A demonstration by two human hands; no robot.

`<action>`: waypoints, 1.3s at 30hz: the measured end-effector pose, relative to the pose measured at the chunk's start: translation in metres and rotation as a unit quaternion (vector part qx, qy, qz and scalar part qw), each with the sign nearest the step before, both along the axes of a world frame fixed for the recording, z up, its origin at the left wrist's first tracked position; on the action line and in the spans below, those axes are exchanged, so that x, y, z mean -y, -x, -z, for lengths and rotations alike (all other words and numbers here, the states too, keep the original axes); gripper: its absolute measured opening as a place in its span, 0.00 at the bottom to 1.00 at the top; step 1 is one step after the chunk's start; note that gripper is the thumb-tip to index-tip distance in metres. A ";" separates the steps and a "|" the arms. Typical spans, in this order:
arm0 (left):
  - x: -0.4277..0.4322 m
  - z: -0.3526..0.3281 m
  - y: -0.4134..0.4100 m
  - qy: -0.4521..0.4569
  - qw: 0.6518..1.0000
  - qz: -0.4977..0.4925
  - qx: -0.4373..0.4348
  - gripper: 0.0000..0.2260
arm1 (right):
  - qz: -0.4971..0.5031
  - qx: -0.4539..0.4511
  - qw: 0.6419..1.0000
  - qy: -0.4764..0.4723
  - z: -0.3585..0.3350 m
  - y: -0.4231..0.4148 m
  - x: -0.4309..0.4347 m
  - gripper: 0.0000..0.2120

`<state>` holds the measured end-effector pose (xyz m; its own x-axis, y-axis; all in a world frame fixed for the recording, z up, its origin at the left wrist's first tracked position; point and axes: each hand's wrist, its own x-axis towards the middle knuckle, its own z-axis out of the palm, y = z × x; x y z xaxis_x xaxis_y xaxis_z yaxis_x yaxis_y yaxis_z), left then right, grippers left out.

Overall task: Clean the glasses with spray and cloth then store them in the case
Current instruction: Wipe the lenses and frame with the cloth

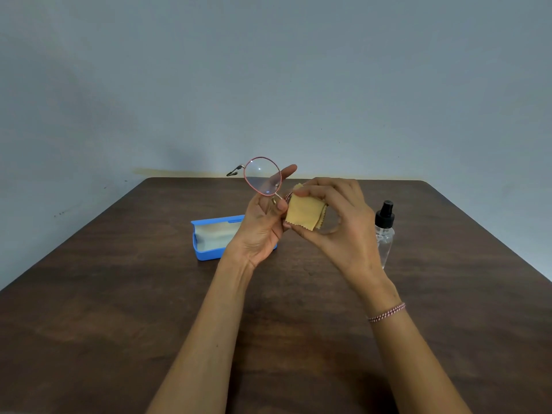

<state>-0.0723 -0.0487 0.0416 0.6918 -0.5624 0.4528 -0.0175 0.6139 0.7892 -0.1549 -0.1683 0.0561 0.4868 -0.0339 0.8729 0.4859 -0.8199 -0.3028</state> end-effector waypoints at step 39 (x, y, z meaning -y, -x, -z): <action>-0.013 -0.006 -0.010 0.168 0.984 -0.003 -0.062 0.20 | 0.085 0.020 0.996 -0.012 0.004 -0.003 0.000 0.10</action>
